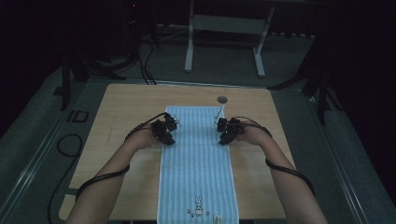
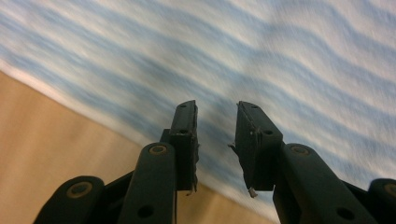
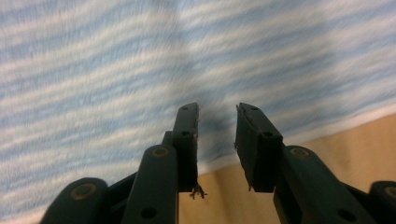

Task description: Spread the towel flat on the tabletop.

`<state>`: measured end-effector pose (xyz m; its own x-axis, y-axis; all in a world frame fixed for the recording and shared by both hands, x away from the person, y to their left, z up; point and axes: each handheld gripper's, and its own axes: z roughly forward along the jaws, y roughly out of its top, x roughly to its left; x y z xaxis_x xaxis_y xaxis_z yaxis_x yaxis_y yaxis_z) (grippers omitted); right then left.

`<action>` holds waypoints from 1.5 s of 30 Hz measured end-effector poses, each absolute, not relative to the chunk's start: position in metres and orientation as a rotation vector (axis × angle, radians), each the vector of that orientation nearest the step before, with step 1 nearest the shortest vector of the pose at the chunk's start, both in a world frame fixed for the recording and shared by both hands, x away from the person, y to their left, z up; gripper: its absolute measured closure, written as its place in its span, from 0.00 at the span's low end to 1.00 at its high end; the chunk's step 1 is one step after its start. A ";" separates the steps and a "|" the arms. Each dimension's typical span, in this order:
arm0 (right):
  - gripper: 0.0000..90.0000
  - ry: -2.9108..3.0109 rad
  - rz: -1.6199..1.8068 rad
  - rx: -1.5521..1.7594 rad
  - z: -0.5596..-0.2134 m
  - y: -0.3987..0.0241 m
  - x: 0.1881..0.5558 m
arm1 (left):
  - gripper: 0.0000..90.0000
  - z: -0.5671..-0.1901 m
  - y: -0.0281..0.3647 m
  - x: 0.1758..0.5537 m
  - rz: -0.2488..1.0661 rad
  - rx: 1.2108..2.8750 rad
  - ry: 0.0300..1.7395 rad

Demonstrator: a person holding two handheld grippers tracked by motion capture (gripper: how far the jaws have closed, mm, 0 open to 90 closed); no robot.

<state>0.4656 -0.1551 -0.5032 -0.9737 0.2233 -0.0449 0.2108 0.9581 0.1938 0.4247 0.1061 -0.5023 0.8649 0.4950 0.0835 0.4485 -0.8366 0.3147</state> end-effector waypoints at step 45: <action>0.64 3.069 0.217 0.358 -0.500 -0.215 0.455 | 0.63 -0.511 0.068 0.433 0.201 2.755 0.683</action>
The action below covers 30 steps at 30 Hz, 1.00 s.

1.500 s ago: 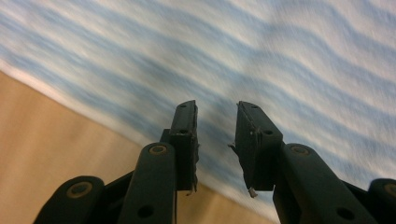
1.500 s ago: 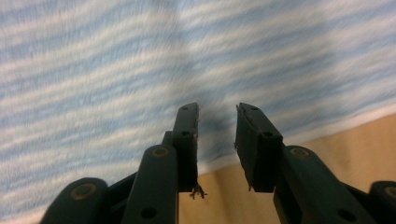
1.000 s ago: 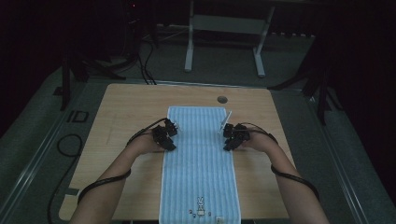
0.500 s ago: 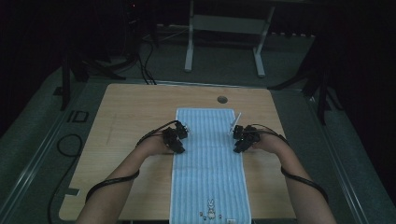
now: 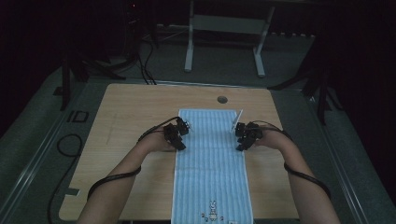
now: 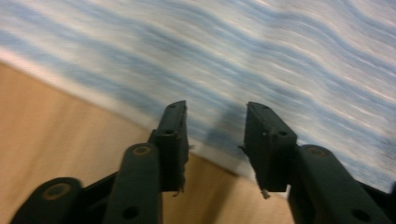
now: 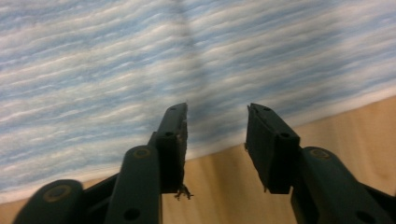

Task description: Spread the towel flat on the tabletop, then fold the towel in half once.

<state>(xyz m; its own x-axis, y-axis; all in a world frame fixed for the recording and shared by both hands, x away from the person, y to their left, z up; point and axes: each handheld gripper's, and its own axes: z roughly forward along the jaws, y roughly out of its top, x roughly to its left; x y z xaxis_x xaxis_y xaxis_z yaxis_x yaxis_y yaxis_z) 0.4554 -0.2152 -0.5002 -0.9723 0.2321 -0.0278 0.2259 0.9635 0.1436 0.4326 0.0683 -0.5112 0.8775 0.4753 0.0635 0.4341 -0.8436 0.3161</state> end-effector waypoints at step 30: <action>0.94 3.125 0.000 0.294 -0.515 -0.193 0.484 | 0.87 -0.518 0.056 0.455 0.199 2.872 0.659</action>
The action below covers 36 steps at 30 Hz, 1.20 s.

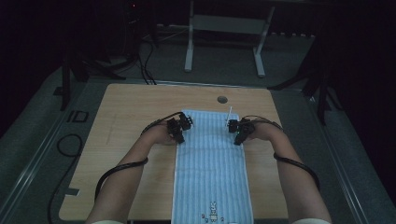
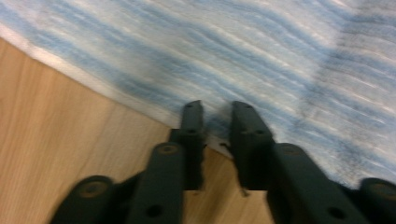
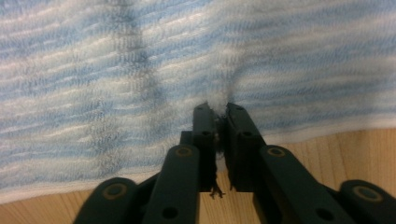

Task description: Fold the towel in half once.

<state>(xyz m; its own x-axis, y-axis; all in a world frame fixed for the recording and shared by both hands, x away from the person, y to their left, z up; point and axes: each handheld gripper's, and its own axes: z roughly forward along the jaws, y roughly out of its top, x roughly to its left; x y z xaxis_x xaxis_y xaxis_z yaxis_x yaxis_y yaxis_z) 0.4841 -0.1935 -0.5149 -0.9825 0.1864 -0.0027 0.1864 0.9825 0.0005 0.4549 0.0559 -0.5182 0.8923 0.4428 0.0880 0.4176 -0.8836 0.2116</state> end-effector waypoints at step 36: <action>0.95 3.045 0.134 0.084 -0.489 -0.201 0.391 | 0.97 -0.496 0.071 0.378 0.106 2.875 0.461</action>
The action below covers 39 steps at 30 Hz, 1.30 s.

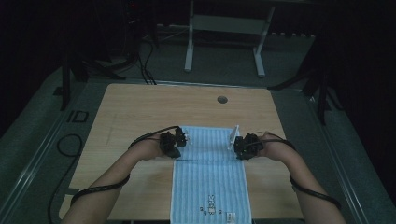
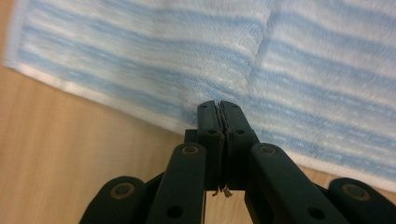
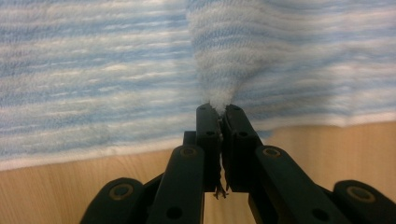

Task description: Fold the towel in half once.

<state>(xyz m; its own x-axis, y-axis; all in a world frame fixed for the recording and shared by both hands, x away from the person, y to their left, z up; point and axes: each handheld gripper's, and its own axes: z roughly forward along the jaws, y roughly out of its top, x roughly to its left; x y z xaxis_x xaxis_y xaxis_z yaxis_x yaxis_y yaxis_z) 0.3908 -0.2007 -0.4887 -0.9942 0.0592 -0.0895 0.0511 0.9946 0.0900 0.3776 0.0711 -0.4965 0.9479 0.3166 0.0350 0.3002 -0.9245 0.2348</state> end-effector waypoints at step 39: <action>0.75 2.974 0.221 0.258 -0.464 -0.206 0.470 | 0.60 -0.471 0.070 0.455 0.347 2.800 0.687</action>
